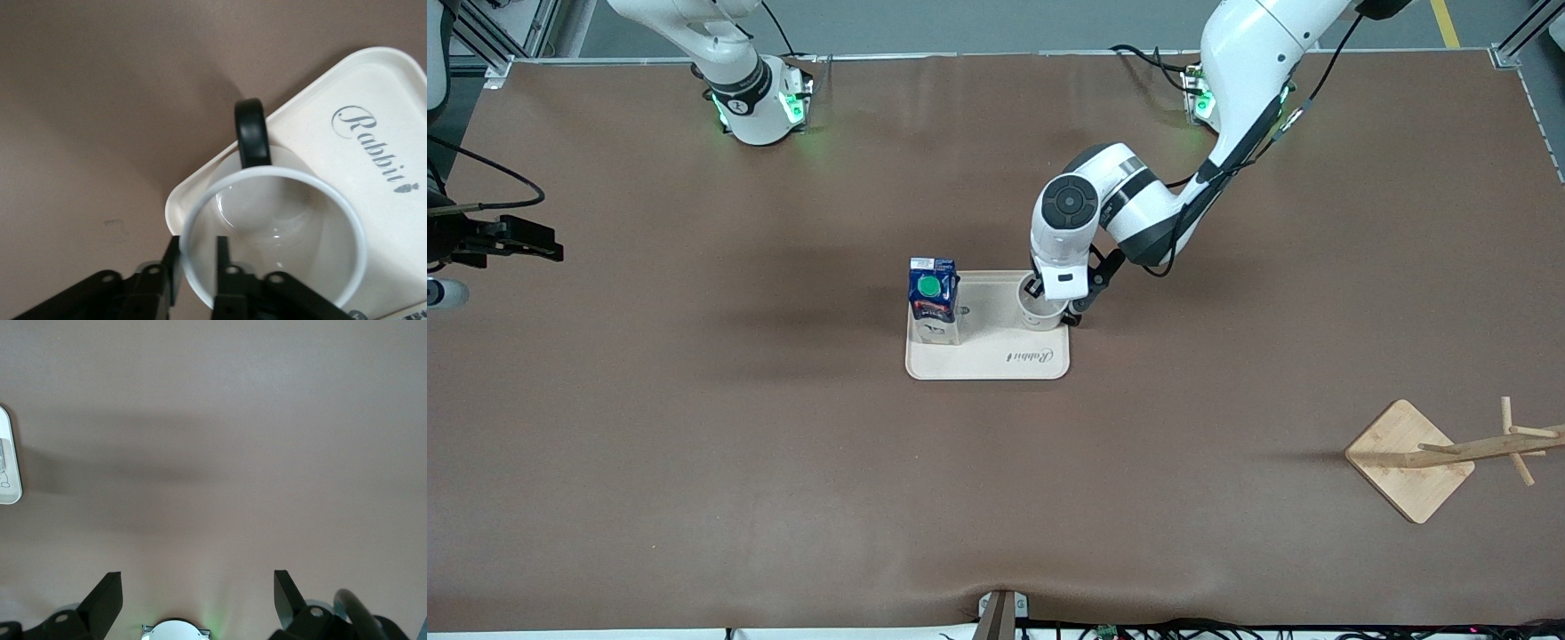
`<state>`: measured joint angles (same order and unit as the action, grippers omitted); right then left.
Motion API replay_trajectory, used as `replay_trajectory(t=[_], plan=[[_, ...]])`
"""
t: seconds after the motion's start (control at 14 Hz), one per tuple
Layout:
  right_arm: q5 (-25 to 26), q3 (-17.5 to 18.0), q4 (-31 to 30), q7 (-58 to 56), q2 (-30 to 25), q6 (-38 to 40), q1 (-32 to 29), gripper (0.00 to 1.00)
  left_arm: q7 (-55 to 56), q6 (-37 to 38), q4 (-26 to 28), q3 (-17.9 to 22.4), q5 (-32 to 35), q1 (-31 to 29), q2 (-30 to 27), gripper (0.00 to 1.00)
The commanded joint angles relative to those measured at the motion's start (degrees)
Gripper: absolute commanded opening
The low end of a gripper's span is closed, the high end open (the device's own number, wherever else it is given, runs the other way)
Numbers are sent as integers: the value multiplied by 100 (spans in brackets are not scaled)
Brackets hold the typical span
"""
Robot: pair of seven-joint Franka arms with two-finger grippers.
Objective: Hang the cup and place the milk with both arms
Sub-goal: 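Lower the left gripper and grasp the white mug by its rim, then lift the mug with the left gripper while the right gripper grasps the milk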
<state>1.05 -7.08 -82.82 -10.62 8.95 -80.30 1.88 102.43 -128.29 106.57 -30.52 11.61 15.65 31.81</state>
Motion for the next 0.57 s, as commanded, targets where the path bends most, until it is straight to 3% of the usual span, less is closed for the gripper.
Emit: replay_trajectory(t=[0.0,0.14,0.29,0.5], plan=[[-148,57,82,78,27,-12,119,100,137,-20,-259,-7,123,-18,184,17],[-612,48,82,87,124,-108,181,100,128,-20,-374,19,123,-36,264,2],[-851,57,65,243,229,-354,285,100,110,-20,-427,19,123,-45,255,0],[-896,57,65,1777,353,-399,943,100,119,50,-418,19,421,-62,63,0]])
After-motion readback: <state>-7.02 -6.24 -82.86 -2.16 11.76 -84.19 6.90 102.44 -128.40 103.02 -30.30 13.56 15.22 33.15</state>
